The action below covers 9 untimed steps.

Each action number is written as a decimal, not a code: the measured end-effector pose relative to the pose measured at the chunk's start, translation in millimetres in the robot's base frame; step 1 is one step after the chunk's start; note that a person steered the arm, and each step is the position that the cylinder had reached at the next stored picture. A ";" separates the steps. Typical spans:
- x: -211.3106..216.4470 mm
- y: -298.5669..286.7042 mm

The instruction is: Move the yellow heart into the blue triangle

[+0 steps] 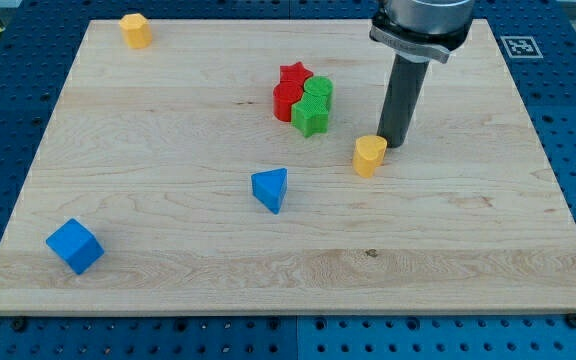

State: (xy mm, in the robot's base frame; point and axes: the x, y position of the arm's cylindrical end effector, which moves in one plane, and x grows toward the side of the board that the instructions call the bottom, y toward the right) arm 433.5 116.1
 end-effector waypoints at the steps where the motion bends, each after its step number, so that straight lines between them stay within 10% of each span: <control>1: 26.1 -34.6; 9: 67.0 -93.7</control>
